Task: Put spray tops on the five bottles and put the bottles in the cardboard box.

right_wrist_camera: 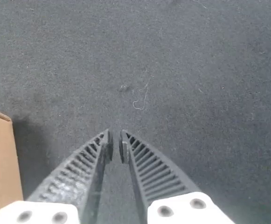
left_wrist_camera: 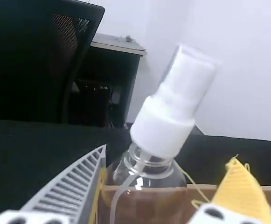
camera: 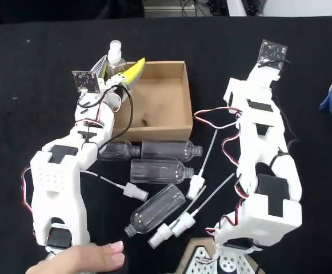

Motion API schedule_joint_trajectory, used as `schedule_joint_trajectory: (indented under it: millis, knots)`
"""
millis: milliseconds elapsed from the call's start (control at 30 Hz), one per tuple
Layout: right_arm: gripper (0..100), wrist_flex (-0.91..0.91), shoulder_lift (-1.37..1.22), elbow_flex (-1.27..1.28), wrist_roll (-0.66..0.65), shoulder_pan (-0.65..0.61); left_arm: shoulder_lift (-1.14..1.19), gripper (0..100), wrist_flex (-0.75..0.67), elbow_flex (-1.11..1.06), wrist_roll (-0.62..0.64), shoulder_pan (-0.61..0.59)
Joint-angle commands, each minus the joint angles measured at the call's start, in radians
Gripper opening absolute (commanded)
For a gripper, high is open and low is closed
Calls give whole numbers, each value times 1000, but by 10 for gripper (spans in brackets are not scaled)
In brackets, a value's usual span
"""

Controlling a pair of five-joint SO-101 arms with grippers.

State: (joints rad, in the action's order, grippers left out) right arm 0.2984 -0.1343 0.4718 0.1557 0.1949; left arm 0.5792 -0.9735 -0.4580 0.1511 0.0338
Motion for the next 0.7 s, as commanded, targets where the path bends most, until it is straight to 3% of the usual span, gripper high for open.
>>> schedule_joint_trajectory:
  millis: [0, 233, 433, 667]
  knots:
    - [12, -21, 2, -56, 3, 15, -17, 263, -31, 54, -17, 4]
    - [12, -23, 2, -56, 3, 15, -92, 268, -11, 48, -17, 5]
    - [12, -21, 2, -56, 3, 15, -166, 268, 150, 50, -17, 1]
    - [12, -21, 2, -56, 3, 15, -212, 268, 160, 44, -17, -4]
